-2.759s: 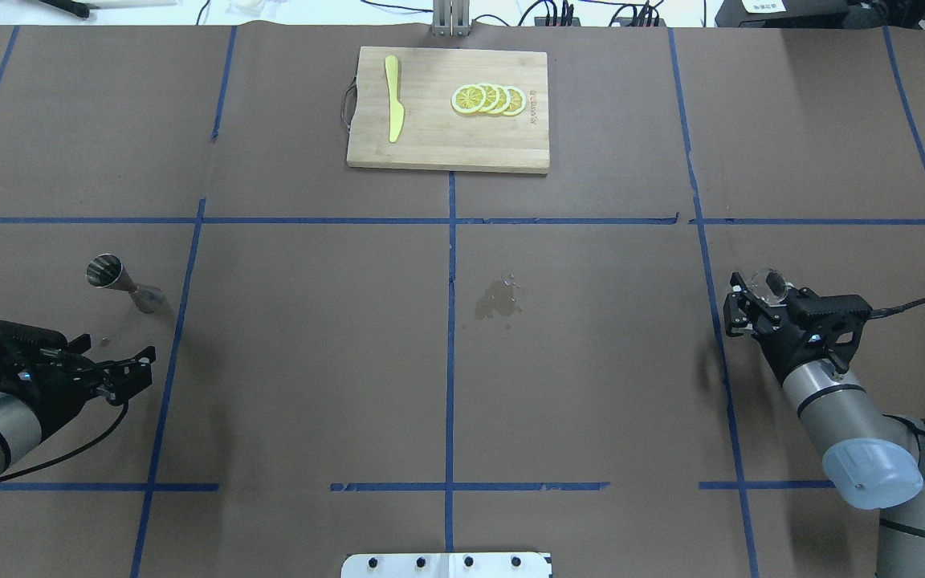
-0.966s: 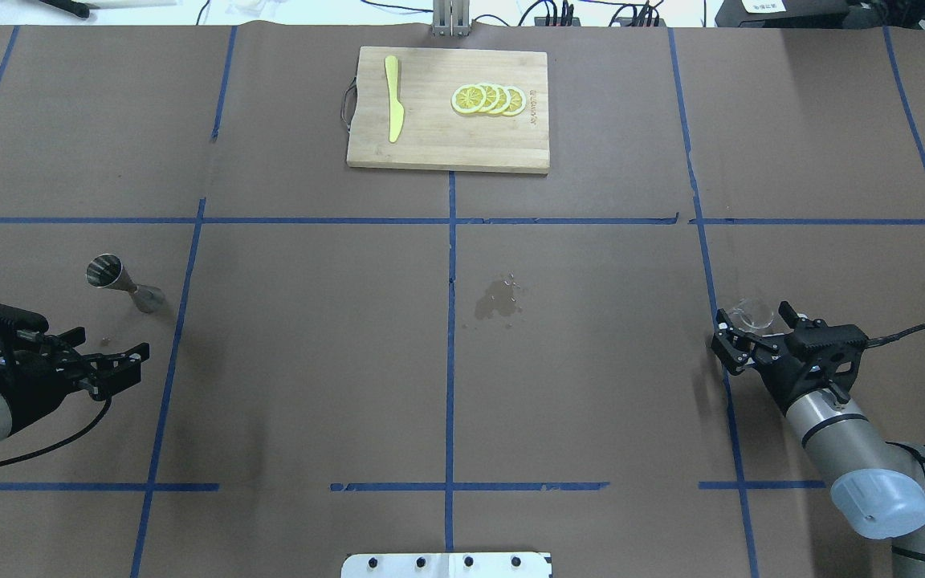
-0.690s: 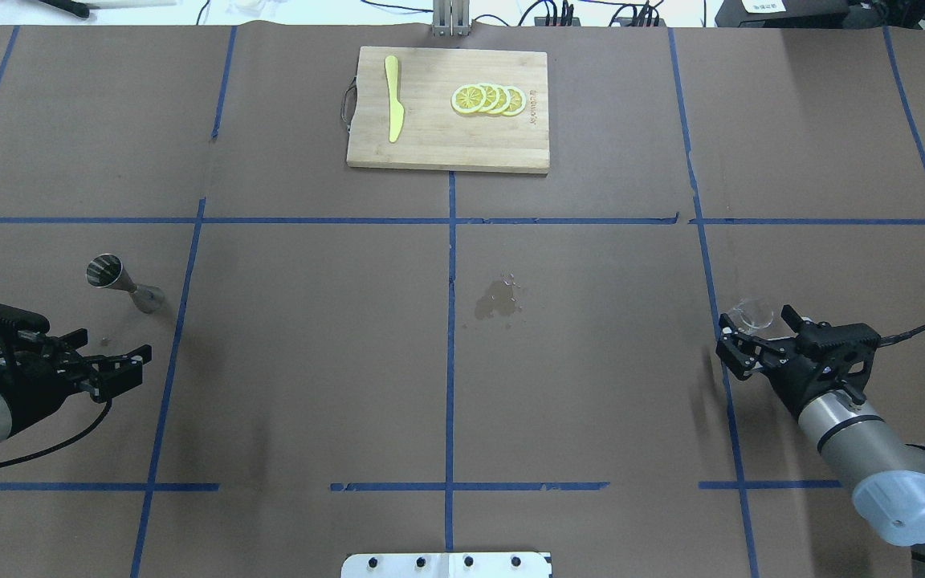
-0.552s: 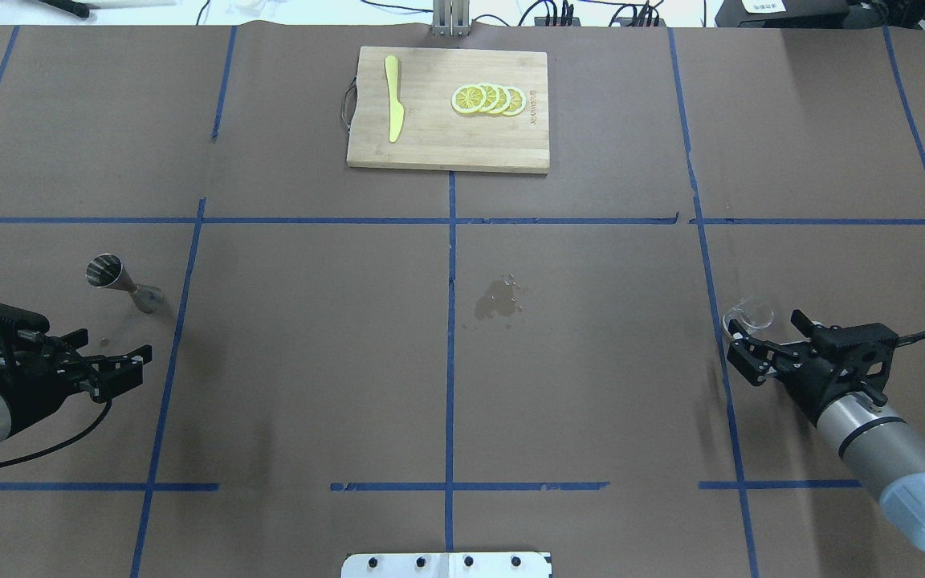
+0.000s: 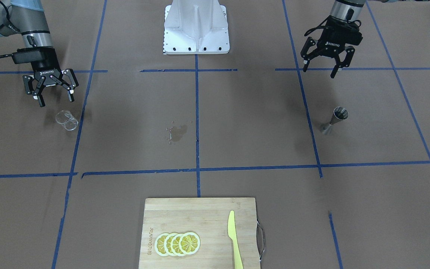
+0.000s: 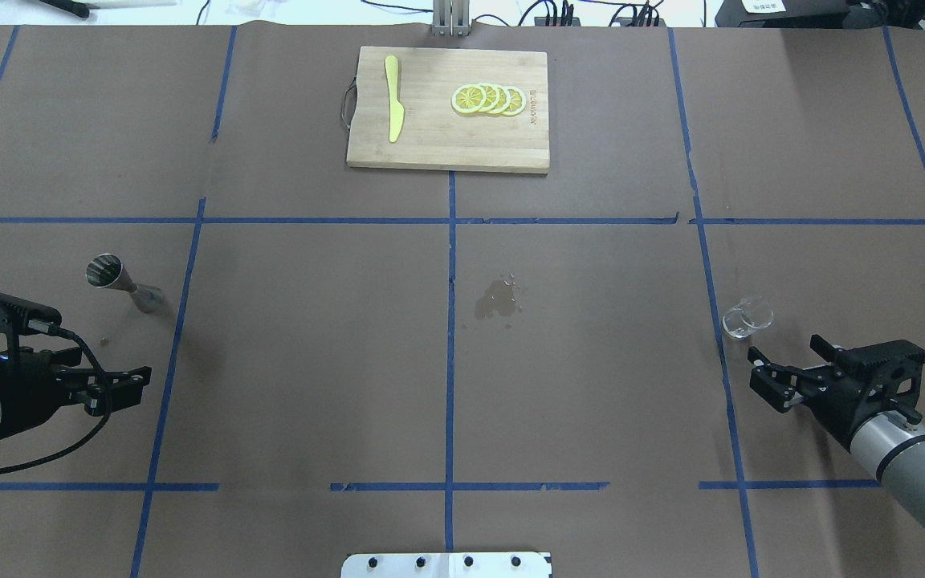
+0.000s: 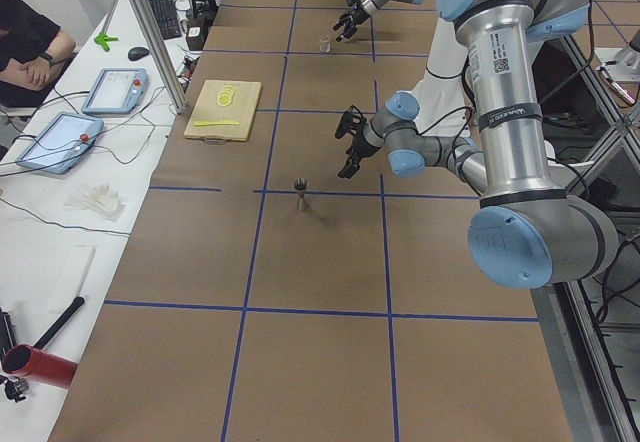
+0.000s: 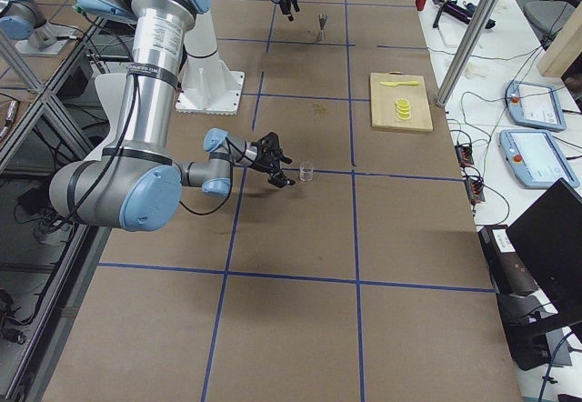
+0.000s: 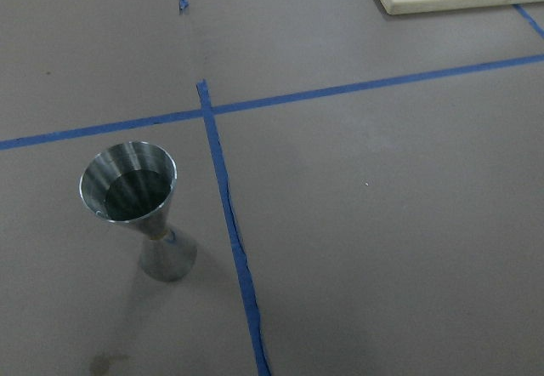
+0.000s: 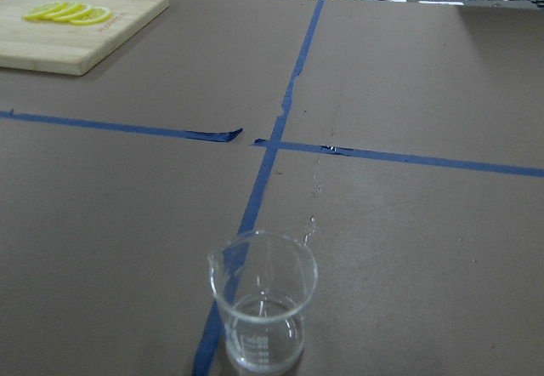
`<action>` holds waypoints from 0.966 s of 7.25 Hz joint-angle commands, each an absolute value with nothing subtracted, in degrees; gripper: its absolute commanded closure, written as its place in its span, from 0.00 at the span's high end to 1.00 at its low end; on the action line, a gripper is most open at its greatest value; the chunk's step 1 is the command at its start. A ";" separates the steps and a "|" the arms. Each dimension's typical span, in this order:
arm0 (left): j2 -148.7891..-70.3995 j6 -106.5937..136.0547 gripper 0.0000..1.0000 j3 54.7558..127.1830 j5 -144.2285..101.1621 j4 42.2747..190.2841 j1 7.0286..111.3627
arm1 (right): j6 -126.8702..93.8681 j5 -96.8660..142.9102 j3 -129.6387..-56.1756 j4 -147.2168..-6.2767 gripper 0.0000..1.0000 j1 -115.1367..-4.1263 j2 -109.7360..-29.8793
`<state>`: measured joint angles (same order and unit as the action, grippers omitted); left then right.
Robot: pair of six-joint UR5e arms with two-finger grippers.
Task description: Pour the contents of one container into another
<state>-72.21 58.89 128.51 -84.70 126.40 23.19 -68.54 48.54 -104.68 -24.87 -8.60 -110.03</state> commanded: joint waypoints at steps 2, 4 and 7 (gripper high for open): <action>-72.51 54.41 1.00 129.73 -91.31 121.90 27.16 | -69.08 54.27 -111.40 -25.05 1.00 -4.22 -115.89; -72.60 54.14 1.00 130.16 -92.71 121.90 27.33 | -69.08 65.41 -117.31 -25.48 1.00 -4.57 -121.97; -73.38 52.66 1.00 130.25 -97.43 120.25 28.55 | -69.00 80.88 -122.32 -28.01 1.00 -6.49 -125.85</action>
<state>-73.00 53.76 130.15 -94.27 121.47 27.66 -69.07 73.45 -119.68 -26.18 -5.11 -124.24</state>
